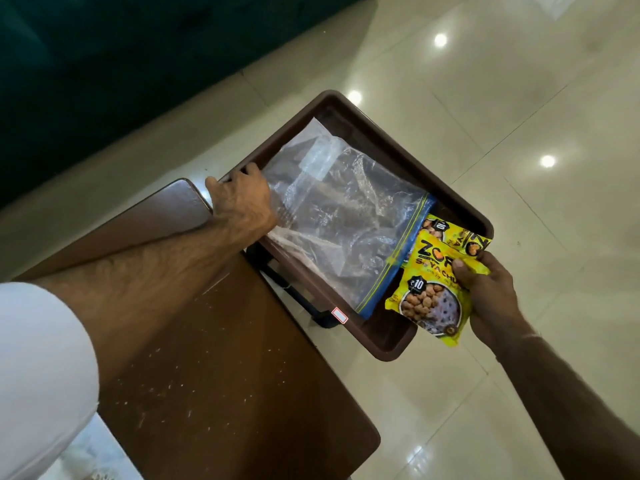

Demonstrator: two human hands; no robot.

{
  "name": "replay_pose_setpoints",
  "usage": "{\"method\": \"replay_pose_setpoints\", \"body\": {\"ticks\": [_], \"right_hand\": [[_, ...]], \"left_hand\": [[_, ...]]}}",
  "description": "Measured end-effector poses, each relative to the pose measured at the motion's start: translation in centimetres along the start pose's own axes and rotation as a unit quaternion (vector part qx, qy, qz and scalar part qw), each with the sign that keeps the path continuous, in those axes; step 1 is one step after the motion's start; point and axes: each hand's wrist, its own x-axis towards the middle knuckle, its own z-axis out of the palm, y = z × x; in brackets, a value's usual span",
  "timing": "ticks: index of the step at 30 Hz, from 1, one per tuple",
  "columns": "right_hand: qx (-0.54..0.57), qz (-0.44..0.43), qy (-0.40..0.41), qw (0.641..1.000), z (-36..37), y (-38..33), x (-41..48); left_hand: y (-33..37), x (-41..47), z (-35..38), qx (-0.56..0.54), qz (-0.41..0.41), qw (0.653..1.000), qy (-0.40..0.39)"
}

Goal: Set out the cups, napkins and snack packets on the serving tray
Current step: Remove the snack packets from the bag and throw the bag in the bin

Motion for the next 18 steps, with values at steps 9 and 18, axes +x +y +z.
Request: {"method": "replay_pose_setpoints", "body": {"ticks": [9, 18], "right_hand": [[0.011, -0.001, -0.022, 1.0, 0.5, 0.1, -0.5], [-0.006, -0.007, -0.01, 1.0, 2.0, -0.1, -0.6]], "left_hand": [[-1.4, -0.1, -0.6, 0.021, -0.002, 1.0, 0.02], [-1.2, -0.3, -0.1, -0.112, -0.055, 0.991, -0.04]]}}
